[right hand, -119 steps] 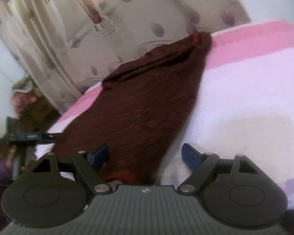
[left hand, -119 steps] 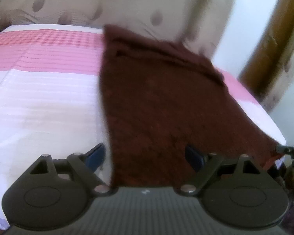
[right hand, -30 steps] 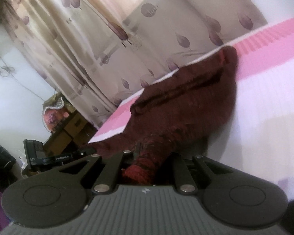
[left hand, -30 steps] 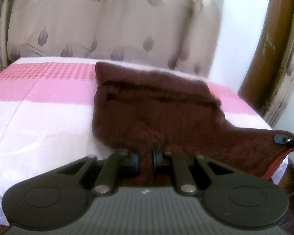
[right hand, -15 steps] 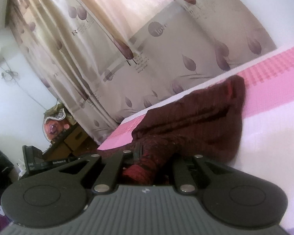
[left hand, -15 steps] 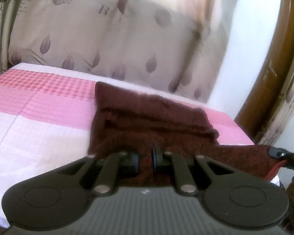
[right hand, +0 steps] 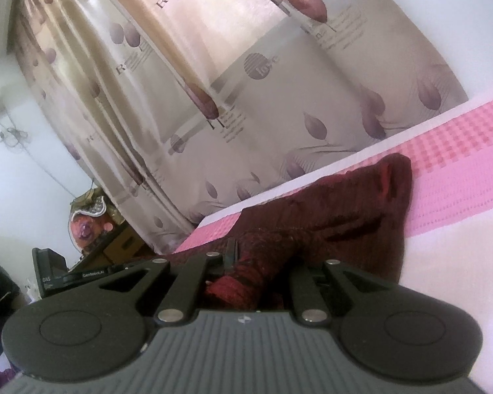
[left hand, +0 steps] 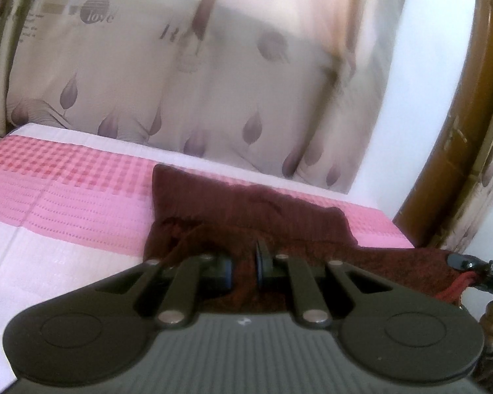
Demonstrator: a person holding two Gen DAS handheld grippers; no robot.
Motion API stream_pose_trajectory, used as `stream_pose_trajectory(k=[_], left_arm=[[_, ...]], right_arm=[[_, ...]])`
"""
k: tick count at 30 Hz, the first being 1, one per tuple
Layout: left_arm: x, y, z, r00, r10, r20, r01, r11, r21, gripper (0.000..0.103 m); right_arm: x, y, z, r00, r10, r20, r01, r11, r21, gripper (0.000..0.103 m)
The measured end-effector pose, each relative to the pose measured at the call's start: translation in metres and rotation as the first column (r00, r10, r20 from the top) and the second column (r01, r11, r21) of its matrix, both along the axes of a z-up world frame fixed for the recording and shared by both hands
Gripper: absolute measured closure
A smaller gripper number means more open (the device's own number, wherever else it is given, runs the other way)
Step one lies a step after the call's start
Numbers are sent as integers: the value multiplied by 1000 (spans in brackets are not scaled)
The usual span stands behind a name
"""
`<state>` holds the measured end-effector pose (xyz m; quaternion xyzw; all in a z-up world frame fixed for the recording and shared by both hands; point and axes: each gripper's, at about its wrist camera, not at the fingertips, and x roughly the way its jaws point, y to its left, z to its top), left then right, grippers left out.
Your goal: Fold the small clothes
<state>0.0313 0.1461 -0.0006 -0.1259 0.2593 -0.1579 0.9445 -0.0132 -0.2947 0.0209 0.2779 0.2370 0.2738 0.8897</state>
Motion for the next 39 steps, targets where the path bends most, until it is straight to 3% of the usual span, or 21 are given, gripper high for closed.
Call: stream_pose_trajectory(k=[23,39], left_arm=[[51,0,10,999,32,-5,-32,999,-19,90],[100,-2,4,997,64,-40,-65,998,-22,90]], right_arm=[[61,-6,9,1000,-24,5,24,1000,4,88],[117,-10,-1,997,-54,-47,55,999,3,88]])
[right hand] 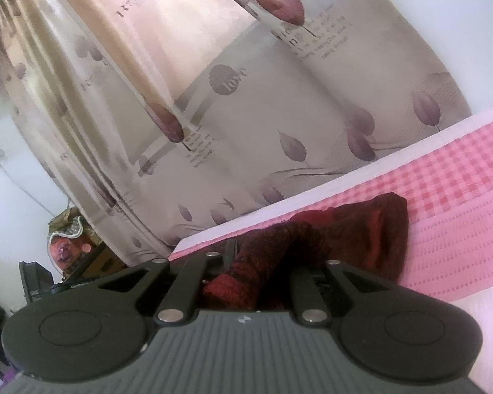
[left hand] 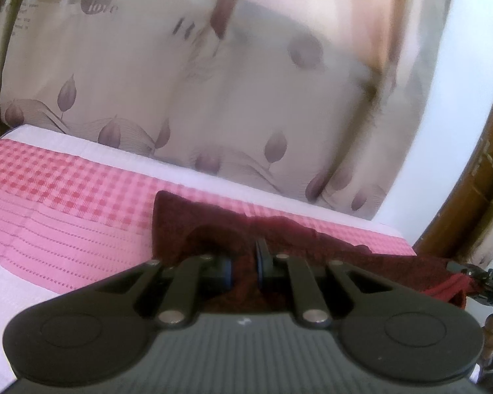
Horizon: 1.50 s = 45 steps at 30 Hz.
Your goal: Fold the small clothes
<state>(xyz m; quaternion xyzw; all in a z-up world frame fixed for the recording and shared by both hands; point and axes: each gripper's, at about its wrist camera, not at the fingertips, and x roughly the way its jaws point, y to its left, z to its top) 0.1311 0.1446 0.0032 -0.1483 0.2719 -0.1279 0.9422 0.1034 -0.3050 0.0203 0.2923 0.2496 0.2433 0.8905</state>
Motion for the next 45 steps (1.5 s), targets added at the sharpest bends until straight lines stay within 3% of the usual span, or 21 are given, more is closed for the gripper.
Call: stream_pose_trajectory(k=[18,23,27,29,30,31,33,34,36,40,45], left_arm=[[68,-5,-28,998,27,-56,-24,998,55,88],[84,-5,-35,997,42,-59,-40,999,37,86],[94,-1,-38,995,72,-63,-71,997,19,75],[96,3,-36,994,107,-37,-107,994,10,57],[94,6,-34,991,132,-12,-132,991,1,34],[92,9,-32,987,161,23,-161,987,-14,18],[87,17,-25,970,222,100,-217,974,-57,16],[87,19,-22,965,234,118,-228,972,-64,15],[93,21,-16,966,229,118,-226,973,-39,15],[92,20,-11,966,220,139,-227,973,35,15],[86,20,-19,979,151,138,-172,973,153,15]], right_arm=[[68,-3,-39,993,-31,-111,35,999,36,87],[87,-7,-55,986,-52,-159,63,996,62,87],[101,-10,-68,977,-65,-205,85,992,90,83],[106,-12,-73,973,-69,-222,94,990,104,83],[109,-13,-76,970,-70,-231,100,988,120,81],[110,-15,-78,969,-74,-236,109,985,136,76],[113,-20,-80,967,-92,-239,134,977,167,66],[113,-23,-80,964,-115,-238,160,970,181,54],[114,-33,-79,964,-146,-224,199,952,234,42],[111,-46,-70,963,-193,-187,237,936,258,42],[88,-45,-51,978,-179,-107,191,975,114,42]])
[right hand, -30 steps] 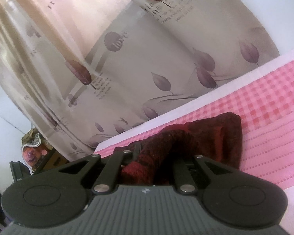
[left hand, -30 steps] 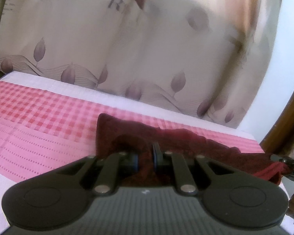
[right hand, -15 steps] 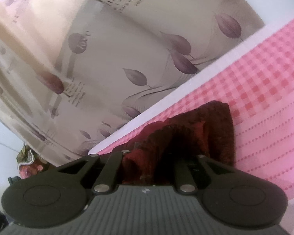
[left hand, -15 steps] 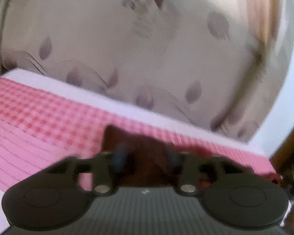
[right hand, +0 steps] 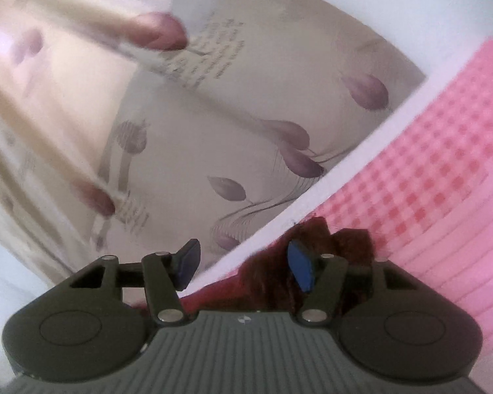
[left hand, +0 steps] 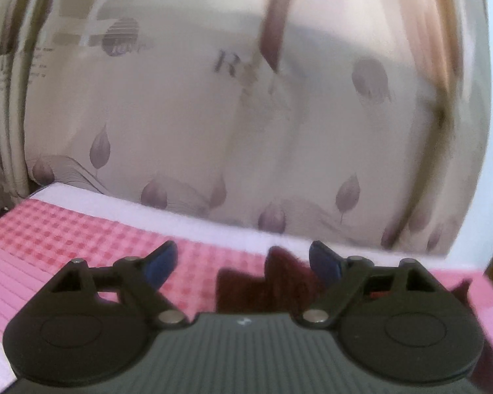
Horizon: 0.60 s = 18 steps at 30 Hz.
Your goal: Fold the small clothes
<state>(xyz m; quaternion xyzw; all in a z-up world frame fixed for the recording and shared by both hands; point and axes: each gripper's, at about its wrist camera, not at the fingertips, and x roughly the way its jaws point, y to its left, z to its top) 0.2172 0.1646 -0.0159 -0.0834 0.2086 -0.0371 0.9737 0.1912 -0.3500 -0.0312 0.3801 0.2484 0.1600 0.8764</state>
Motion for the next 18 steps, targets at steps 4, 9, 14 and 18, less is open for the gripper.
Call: stream_pose_trajectory(k=[4,9,14,18], left_arm=[[-3,-5,-19,989,-121,-86,125,991,38,15],[-2,-15,-37,974,-175,-146,190,977,93,16],[18,-19,-50,955,-181,-234,200,978,59,76],[16,-19,-57,952,-147,-267,160,987,27,91]], right_arm=[[-27,11,1,998,67,-4,-67,983,-173,42],[-65,26,-11,991,131,-34,-135,945,-299,42],[-92,38,-24,984,167,-64,-179,923,-340,42],[-98,35,-31,985,154,-80,-171,937,-306,42]])
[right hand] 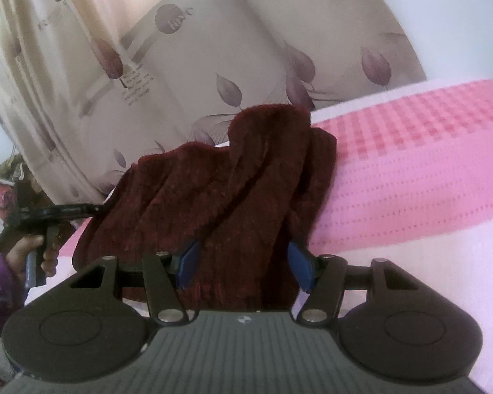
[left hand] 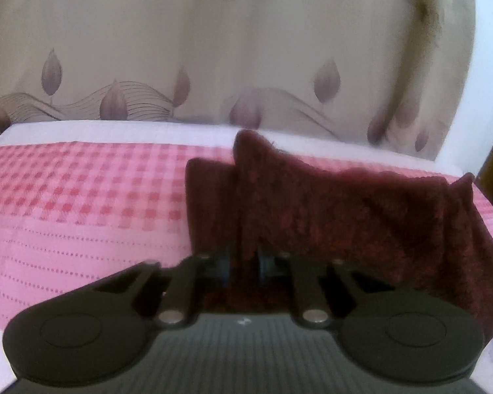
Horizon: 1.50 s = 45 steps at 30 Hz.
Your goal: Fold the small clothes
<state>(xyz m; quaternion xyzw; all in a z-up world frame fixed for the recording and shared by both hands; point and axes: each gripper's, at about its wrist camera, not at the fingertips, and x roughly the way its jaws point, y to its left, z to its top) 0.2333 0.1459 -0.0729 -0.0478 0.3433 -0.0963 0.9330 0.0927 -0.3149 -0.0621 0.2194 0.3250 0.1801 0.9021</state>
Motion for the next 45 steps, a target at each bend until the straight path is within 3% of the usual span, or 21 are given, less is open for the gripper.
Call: stream_pose_trajectory(k=[3,5,7,9,12,15,18,21,24,28,30,34,36,38,40,42,44,45], left_arm=[[-23,13,11,995,100,26,-97,991,-91,92],[-33,22,12,988,150,42,-146,986,-86,92],[-31,27,2,990,143,-3,-142,987,-80,92],[-36,22,-1,992,118,38,-115,990,-80,92],[-40,12,3,989,103,105,-98,994,-52,88],[-35,8,-2,992,99,81,-97,995,-28,88],[-34,9,-8,991,110,77,-108,994,-30,88],[-35,12,-14,988,135,70,-132,990,-49,86],[-31,14,-21,986,146,77,-143,989,-37,85],[-27,12,-26,987,128,101,-130,991,14,85],[-27,11,-29,986,121,111,-126,991,41,85],[-29,10,-31,983,127,133,-134,990,44,85],[-31,10,-31,982,133,136,-139,990,38,85],[-31,10,-31,981,137,135,-143,989,34,85],[-30,11,-30,982,141,129,-145,989,23,85],[-29,13,-31,982,144,125,-146,989,8,85],[-29,17,-33,981,152,121,-151,988,-16,83],[-29,18,-34,980,156,121,-154,988,-28,82]], right_arm=[[-1,-3,-7,1000,1,-24,0,999,38,42],[-4,-2,-11,999,14,-35,-13,999,44,42],[-6,1,-14,999,33,-41,-31,999,30,62],[-7,2,-18,997,47,-58,-46,999,18,68],[-11,2,-17,998,40,-50,-38,999,25,68],[-12,1,-10,999,20,-25,-20,1000,18,68],[-5,1,-8,999,26,-20,-26,999,31,56],[3,9,-7,998,57,-23,-57,998,8,56],[6,22,-6,996,70,-58,-75,993,-89,91],[-7,13,12,995,94,-23,-97,976,-194,94],[-10,-4,21,996,86,-24,-89,976,-198,94],[-12,-8,14,991,113,-71,-125,972,-196,94],[-13,-8,9,988,145,-59,-152,980,-128,92],[-17,-7,7,992,127,-11,-128,987,-94,81],[-19,-6,6,992,129,5,-128,989,-69,53],[-19,1,3,990,143,1,-142,985,-98,52],[-19,9,-2,987,159,-33,-163,973,-162,89],[-19,8,-3,988,151,-39,-156,971,-180,91]])
